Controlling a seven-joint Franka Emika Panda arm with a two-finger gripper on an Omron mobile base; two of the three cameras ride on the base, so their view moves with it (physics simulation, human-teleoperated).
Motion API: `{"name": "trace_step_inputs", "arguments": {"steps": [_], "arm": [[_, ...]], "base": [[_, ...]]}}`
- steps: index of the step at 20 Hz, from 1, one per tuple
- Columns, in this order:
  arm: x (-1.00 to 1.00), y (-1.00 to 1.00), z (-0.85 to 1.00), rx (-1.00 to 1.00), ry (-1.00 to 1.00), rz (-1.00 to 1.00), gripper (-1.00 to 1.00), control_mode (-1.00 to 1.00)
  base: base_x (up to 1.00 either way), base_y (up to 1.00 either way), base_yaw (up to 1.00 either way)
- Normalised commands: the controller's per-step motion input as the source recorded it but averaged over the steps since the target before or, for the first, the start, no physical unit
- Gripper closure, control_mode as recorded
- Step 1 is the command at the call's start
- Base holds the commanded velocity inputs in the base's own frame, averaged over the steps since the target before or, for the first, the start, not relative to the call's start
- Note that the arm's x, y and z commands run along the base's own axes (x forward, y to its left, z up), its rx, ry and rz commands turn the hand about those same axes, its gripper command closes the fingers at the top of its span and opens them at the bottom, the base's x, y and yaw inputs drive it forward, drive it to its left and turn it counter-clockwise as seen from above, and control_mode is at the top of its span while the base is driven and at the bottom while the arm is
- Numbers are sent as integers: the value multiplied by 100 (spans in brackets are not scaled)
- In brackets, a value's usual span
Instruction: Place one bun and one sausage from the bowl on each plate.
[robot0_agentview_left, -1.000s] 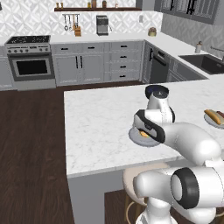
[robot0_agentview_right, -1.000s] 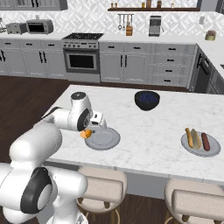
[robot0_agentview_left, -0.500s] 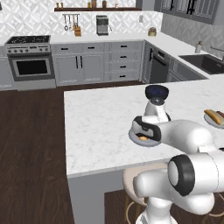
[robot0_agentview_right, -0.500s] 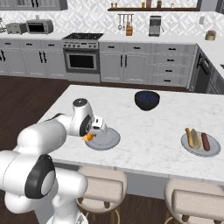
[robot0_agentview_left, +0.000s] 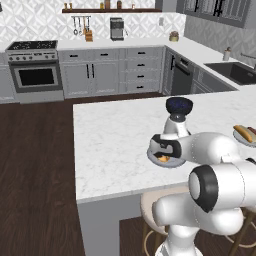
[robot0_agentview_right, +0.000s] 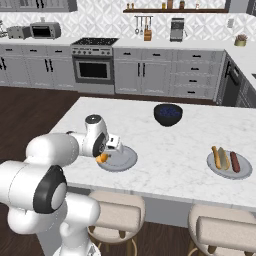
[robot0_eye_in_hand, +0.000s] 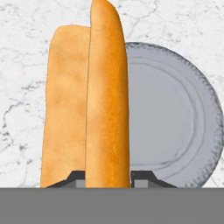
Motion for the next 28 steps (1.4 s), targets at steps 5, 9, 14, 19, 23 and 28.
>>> {"name": "trace_step_inputs", "arguments": {"steps": [5,9,14,19,23,28], "arm": [[0,0,-17,0,1,0,-100,-100],[0,0,-1,0,1,0,-100,-100],[0,-1,12,0,10,0,-100,-100],[0,-40,19,-2,4,-1,-100,-100],[0,-73,6,-4,1,-4,-100,-100],[1,0,-14,-24,0,-4,-100,-100]], "base": [[0,0,0],[0,0,0],[0,0,0],[0,0,0],[0,0,0],[0,0,0]]}}
